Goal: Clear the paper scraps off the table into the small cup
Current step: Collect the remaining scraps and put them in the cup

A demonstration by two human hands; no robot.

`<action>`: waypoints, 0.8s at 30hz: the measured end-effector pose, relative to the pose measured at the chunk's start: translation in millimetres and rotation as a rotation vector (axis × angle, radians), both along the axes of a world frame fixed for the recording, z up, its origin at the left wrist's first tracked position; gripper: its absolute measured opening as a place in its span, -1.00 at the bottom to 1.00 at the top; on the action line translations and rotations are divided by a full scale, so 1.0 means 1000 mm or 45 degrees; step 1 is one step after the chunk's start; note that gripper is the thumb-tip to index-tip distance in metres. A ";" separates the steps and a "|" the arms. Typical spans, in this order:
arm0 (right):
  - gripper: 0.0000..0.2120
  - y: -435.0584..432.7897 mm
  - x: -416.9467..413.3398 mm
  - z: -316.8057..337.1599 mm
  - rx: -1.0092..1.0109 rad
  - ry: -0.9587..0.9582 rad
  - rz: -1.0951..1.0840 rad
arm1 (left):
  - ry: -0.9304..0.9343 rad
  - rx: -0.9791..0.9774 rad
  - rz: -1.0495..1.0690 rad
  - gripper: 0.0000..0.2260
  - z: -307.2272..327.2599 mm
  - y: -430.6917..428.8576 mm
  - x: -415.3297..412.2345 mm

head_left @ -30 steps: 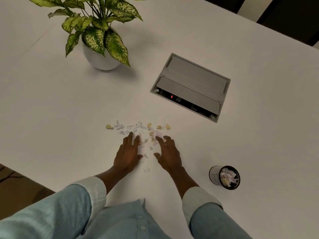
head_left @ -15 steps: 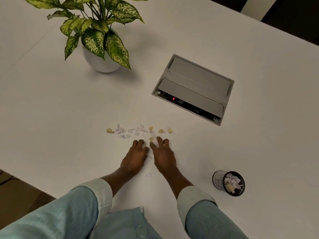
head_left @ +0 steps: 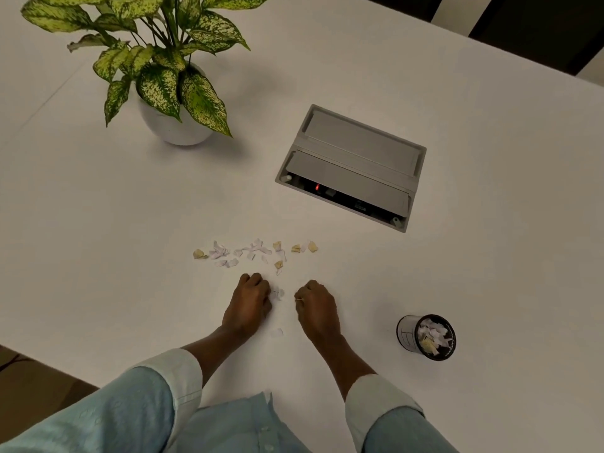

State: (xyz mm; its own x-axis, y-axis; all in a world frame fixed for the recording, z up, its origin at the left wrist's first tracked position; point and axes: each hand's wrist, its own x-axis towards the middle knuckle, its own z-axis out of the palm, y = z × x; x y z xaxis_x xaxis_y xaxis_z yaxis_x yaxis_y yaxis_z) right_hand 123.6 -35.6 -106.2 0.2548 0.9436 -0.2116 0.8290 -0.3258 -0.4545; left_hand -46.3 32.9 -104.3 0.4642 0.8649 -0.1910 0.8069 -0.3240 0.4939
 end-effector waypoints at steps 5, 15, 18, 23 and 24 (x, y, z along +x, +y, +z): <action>-0.91 -0.043 0.019 0.019 0.103 0.218 -0.374 | -0.188 -0.090 0.116 -0.88 0.015 -0.014 0.014; -0.82 -0.121 0.074 0.075 0.481 0.199 -0.873 | -0.611 -0.256 -0.026 -0.90 0.067 -0.066 0.132; -0.85 -0.137 0.096 0.086 0.516 0.146 -1.061 | -0.672 -0.304 -0.135 -0.90 0.082 -0.082 0.172; -0.90 -0.160 0.130 0.090 0.465 0.072 -1.216 | -0.634 -0.346 -0.301 -0.91 0.092 -0.104 0.224; -0.90 -0.162 0.134 0.091 0.448 0.065 -1.230 | -0.612 -0.348 -0.338 -0.92 0.091 -0.107 0.231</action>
State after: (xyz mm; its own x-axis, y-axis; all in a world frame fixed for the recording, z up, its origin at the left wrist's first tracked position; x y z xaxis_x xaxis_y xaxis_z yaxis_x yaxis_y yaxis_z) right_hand 258.0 -197.8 -15.3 0.9363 0.3511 0.0053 0.2606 -0.6847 -0.6807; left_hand 184.5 -74.4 -12.9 0.7463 0.6573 -0.1053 0.3821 -0.2935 0.8763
